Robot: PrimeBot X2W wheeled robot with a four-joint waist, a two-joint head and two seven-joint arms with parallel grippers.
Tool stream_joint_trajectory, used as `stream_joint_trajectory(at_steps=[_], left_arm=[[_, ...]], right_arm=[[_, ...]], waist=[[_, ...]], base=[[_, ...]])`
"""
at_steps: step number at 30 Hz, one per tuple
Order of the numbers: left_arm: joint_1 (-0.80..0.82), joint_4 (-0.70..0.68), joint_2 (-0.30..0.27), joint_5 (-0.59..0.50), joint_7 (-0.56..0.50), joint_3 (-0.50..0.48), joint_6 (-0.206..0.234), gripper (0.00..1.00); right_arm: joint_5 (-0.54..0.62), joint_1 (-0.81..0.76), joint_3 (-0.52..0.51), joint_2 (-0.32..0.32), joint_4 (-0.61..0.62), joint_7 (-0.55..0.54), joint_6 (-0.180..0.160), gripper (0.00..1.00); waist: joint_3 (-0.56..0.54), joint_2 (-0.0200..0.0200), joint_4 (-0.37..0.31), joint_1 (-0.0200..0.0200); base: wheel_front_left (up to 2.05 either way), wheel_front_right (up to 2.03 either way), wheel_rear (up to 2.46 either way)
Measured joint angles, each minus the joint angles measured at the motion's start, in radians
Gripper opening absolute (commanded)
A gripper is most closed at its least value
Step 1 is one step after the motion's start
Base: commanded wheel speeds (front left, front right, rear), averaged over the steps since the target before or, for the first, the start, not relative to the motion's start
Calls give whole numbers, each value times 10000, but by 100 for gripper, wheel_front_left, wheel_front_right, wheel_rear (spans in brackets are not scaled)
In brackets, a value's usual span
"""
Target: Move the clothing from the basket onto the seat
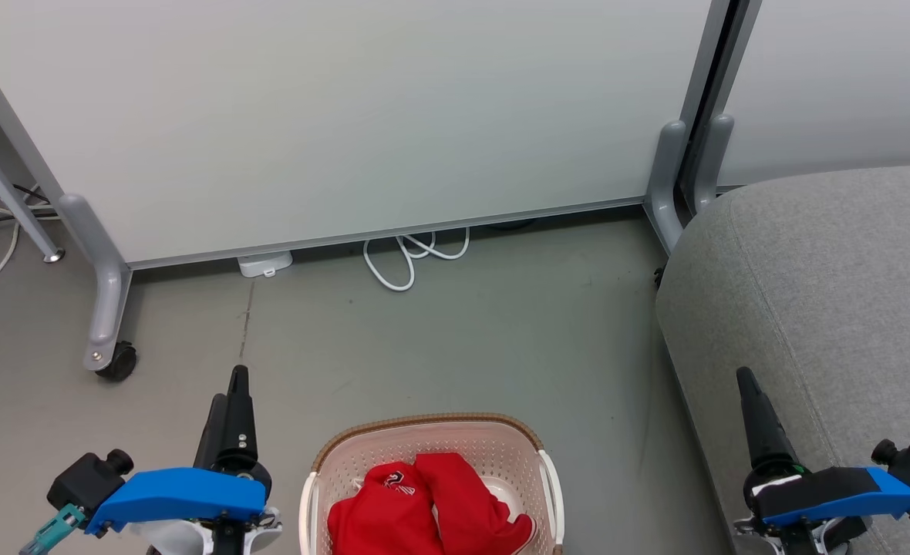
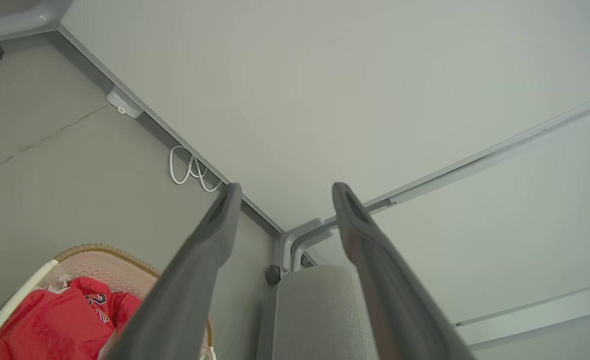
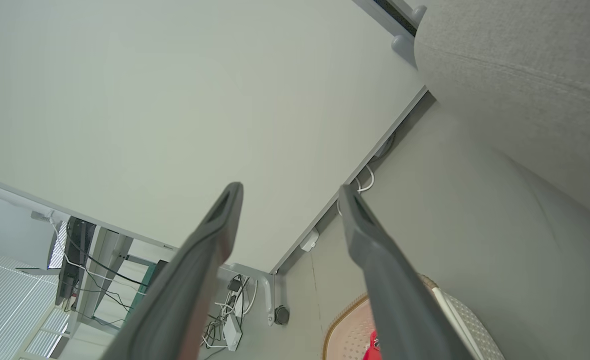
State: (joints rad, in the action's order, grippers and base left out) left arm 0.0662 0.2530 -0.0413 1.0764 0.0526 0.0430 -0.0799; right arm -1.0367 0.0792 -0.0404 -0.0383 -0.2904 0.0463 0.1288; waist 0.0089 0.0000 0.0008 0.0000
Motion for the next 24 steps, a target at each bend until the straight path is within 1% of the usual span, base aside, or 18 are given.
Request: stream_joint_trajectory(at_steps=[16, 24], left_arm=[[154, 88, -21, -2909, 499, 384, 2, 100], [194, 105, -65, -4245, 736, 602, 52, 100]], right_arm=[[2452, 79, 157, -13, 138, 395, 2, 100], [3459, 100, 176, -23, 238, 537, 2, 100]], waist=[[13, 0, 54, 0], [-9, 0, 94, 0]], base=[[0, 0, 0], [0, 0, 0]])
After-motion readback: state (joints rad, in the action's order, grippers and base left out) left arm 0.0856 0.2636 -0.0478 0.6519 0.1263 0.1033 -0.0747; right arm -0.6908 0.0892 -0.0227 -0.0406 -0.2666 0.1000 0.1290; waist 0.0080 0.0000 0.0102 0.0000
